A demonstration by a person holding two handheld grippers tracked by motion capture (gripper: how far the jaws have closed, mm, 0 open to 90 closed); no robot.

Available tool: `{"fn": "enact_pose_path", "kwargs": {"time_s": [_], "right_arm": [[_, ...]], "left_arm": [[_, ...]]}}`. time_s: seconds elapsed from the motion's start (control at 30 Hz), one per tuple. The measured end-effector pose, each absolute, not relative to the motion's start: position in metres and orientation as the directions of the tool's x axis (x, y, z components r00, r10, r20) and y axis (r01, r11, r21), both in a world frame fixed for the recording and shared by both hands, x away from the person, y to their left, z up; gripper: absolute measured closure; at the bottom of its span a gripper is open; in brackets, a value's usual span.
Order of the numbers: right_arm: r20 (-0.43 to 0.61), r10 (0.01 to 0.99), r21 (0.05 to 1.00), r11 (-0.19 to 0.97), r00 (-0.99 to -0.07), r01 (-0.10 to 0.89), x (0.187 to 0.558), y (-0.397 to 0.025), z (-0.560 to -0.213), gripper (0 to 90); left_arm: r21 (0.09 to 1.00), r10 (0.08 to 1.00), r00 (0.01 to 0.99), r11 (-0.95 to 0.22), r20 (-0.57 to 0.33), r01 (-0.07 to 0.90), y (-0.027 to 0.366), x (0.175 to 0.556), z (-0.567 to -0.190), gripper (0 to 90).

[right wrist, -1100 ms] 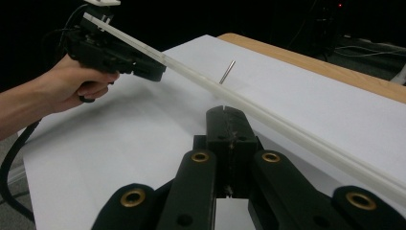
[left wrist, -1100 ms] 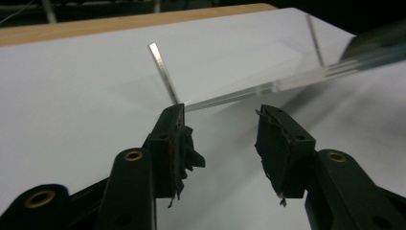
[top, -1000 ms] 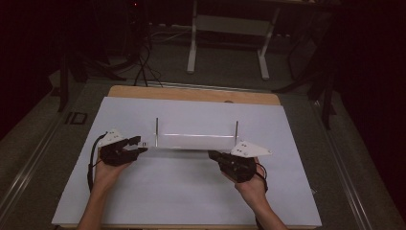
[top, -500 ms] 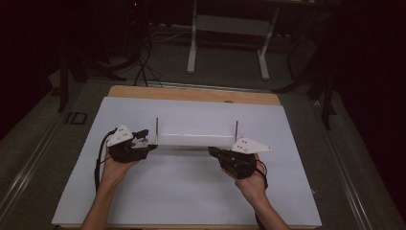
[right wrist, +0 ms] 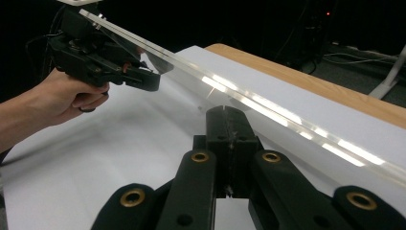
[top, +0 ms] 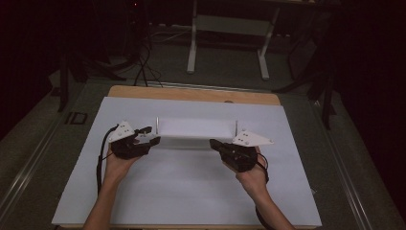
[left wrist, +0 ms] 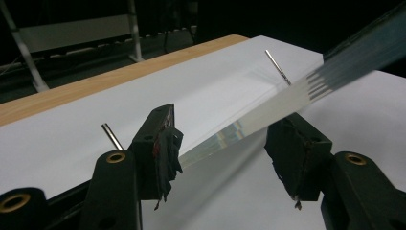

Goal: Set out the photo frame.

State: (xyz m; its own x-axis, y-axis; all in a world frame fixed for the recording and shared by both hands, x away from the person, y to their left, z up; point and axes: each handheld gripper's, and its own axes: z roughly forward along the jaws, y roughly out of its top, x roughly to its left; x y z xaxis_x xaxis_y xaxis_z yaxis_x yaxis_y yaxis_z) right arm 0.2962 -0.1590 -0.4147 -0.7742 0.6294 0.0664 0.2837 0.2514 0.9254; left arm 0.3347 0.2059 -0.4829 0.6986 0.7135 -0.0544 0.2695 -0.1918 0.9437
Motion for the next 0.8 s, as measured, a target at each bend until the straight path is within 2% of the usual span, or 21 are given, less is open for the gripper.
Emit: {"fn": "enact_pose_path", "kwargs": {"time_s": [0.17, 0.27, 0.4, 0.57, 0.8], "right_arm": [[0.054, 0.641, 0.925, 0.257, -0.766, 0.28, 0.299, -0.163, -0.414, 84.6], [0.029, 0.655, 0.924, 0.271, -0.755, 0.271, 0.299, -0.167, -0.416, 76.6], [-0.005, 0.674, 0.919, 0.294, -0.739, 0.263, 0.3, -0.174, -0.418, 71.0], [-0.023, 0.7, 0.911, 0.308, -0.714, 0.273, 0.303, -0.186, -0.424, 67.8], [0.002, 0.741, 0.908, 0.28, -0.672, 0.311, 0.315, -0.209, -0.428, 62.4]], "left_arm": [[0.943, 0.715, 0.696, -0.187, -0.061, 0.274, 0.206, 0.337, -0.481, 45.4], [0.943, 0.721, 0.69, -0.181, -0.065, 0.278, 0.206, 0.34, -0.479, 45.7], [0.944, 0.729, 0.681, -0.173, -0.07, 0.282, 0.206, 0.344, -0.477, 46.6], [0.944, 0.734, 0.675, -0.169, -0.071, 0.282, 0.206, 0.347, -0.475, 47.5], [0.944, 0.735, 0.674, -0.17, -0.07, 0.284, 0.206, 0.35, -0.474, 47.9]]}}
